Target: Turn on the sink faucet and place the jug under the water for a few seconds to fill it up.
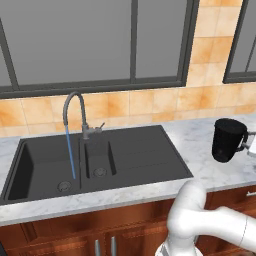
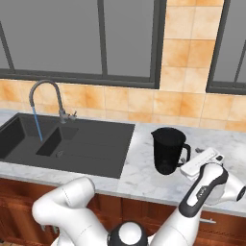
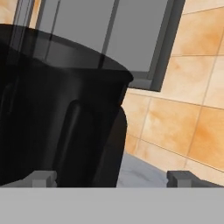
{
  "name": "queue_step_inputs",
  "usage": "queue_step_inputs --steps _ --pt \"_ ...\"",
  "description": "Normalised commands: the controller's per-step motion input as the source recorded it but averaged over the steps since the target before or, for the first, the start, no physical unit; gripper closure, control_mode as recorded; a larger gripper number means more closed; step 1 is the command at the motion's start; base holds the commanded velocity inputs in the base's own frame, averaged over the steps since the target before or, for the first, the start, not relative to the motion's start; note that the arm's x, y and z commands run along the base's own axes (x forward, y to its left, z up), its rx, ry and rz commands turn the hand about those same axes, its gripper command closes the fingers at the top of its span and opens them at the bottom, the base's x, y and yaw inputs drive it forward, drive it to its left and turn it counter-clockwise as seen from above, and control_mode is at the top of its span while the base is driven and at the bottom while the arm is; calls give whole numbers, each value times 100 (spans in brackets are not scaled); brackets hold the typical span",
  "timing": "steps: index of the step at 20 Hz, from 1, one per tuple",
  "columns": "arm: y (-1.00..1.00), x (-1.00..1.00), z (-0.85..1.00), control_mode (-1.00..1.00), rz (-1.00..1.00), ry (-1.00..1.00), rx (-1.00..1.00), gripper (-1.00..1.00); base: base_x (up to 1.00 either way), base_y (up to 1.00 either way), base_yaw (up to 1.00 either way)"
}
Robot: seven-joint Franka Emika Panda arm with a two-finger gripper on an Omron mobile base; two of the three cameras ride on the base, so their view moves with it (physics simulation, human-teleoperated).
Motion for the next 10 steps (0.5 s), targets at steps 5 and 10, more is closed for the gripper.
queue_step_inputs --steps 5,10 --pt "-4 15 -16 -100 0 0 0 -100 0 0 0" --pt "0 21 -15 -100 0 3 0 -100 0 0 0"
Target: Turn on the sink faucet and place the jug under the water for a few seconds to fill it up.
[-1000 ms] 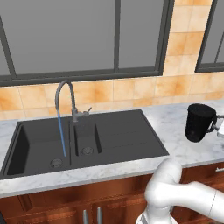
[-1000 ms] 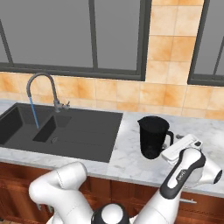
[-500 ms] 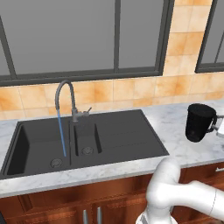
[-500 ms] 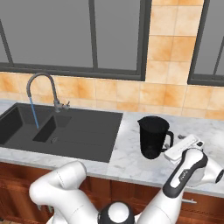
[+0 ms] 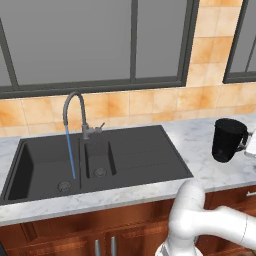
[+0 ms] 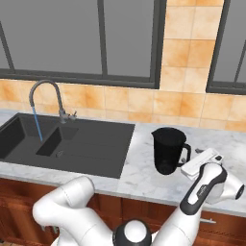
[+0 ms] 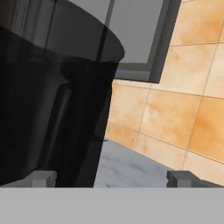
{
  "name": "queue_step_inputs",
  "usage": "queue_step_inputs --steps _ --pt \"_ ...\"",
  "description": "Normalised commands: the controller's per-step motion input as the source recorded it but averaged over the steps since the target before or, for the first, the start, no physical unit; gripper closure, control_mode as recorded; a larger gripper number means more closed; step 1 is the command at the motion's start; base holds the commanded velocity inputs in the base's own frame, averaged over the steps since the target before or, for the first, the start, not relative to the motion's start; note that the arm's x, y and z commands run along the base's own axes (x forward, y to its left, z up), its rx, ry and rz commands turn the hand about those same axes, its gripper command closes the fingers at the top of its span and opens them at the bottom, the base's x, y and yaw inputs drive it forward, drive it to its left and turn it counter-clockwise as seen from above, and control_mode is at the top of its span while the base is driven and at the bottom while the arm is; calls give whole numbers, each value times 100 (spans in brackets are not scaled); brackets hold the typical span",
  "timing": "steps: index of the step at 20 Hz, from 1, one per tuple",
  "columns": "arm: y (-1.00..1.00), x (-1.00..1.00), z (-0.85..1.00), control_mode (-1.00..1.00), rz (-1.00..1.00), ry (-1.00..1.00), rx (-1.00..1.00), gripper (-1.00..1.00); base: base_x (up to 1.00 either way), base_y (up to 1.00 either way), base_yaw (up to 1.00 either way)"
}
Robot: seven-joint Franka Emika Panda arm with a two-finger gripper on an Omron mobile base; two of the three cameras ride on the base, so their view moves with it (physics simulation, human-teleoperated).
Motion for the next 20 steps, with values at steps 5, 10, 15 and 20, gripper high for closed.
queue_step_inputs --steps 5,10,15,20 --pt "0 24 -8 -100 0 7 0 -100 0 0 0" --pt "-9 13 0 -100 1 5 0 -100 0 0 0" --pt "-33 0 0 -100 6 0 0 -100 0 0 0" --pt "-7 1 -1 -100 10 2 0 -100 0 0 0"
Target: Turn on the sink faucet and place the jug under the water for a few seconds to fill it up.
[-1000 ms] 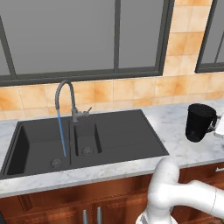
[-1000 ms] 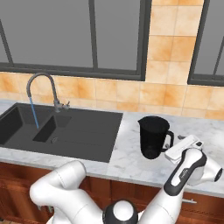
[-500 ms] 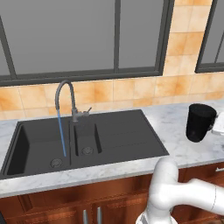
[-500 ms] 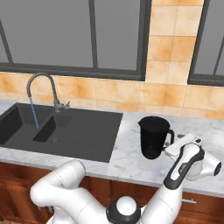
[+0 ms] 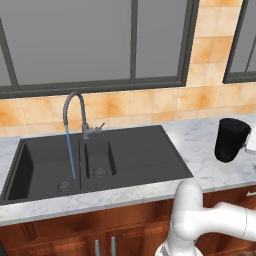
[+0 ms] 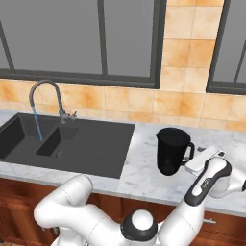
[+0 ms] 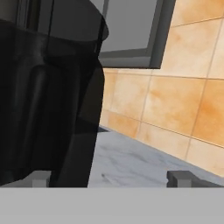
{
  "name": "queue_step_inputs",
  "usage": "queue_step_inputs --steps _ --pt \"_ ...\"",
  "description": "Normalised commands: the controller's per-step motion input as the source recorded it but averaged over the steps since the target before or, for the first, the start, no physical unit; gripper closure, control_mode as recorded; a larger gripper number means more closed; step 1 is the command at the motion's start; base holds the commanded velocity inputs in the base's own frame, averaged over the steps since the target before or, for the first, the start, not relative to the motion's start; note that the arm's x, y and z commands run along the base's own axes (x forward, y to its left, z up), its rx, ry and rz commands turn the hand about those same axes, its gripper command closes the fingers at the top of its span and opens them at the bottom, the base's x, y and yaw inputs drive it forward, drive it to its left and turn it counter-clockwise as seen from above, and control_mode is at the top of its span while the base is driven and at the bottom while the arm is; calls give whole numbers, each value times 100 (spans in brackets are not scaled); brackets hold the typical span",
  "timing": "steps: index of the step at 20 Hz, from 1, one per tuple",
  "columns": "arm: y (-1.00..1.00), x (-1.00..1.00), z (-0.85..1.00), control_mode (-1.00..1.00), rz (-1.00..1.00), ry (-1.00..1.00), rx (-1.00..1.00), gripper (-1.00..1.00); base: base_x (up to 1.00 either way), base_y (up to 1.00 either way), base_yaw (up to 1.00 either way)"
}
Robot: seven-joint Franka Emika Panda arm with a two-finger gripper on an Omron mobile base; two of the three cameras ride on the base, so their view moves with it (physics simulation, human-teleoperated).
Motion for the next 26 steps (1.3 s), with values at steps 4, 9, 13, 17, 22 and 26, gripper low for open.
queue_step_inputs --steps 4,9,13,17,22,26 --pt "0 0 0 -100 7 4 0 -100 0 0 0" --pt "1 -6 0 -100 0 3 0 -100 0 0 0" --pt "3 -13 0 -100 0 3 0 -100 0 0 0" --pt "22 -13 0 -100 0 5 0 100 0 0 0" --pt "34 -9 0 -100 -2 4 -1 100 0 0 0" --pt "12 -27 5 -100 -2 0 0 100 0 0 0"
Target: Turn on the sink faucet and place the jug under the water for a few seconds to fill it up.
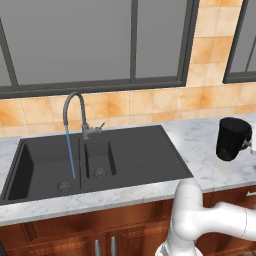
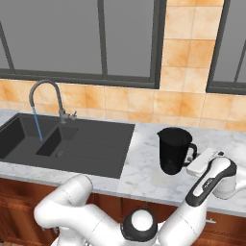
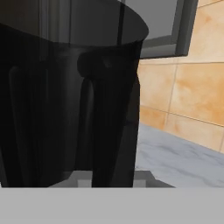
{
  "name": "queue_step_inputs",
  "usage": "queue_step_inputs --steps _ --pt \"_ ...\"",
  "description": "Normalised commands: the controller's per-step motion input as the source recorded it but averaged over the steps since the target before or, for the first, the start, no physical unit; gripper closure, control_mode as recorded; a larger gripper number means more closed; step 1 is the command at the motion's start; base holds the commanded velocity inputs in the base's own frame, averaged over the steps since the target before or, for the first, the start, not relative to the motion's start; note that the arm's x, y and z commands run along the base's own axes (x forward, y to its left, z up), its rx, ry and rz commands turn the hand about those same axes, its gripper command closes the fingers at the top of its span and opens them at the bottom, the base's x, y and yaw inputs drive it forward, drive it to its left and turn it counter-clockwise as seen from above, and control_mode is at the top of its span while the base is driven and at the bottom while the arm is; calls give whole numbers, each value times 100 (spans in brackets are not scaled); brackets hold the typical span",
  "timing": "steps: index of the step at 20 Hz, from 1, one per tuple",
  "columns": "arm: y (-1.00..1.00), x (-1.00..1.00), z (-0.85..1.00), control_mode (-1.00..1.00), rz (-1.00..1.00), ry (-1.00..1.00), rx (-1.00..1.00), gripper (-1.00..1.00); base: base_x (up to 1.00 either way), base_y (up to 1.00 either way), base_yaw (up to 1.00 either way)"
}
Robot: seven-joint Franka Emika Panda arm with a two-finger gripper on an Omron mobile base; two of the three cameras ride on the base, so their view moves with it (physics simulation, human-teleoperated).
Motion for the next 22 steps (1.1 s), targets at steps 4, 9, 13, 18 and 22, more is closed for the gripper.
queue_step_inputs --steps 4,9,13,18,22 --pt "7 -33 16 -100 -2 0 0 100 0 0 0" --pt "9 -41 60 -100 -6 0 0 100 0 0 0" --pt "40 -11 90 -100 -12 0 0 100 0 0 0" --pt "79 0 77 -100 -22 4 -1 100 0 0 0" --pt "96 0 48 -100 -34 10 -1 100 0 0 0"
